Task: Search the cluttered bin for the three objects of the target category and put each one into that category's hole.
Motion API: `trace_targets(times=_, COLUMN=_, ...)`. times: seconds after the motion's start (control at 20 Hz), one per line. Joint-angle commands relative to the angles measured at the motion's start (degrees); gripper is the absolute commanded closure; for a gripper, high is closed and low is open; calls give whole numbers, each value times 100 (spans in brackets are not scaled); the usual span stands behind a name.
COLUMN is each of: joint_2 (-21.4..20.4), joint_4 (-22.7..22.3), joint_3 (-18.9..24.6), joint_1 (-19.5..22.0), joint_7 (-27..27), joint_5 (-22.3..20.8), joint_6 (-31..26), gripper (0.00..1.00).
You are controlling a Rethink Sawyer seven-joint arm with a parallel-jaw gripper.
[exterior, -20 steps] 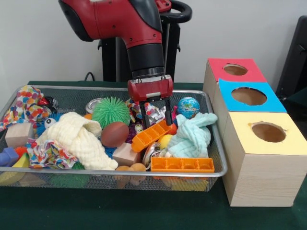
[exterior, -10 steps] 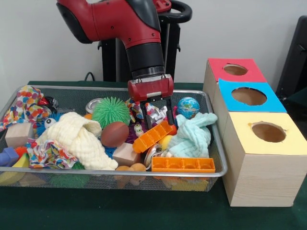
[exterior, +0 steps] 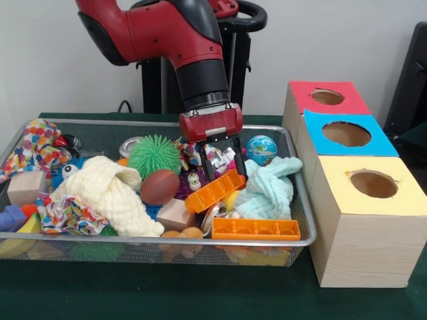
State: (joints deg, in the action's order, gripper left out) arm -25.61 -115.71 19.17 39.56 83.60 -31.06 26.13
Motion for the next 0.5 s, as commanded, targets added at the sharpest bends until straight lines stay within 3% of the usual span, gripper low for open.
trace_targets(times=0.05, joint_2=326, joint_4=449, joint_3=605, joint_1=-422, joint_7=1000, joint_5=-143, joint_6=-268, gripper=100)
trace_targets(times=0.5, joint_2=313, joint_4=455, joint_3=511, joint_1=-487, joint_7=1027, joint_5=-193, joint_6=-61, gripper=100)
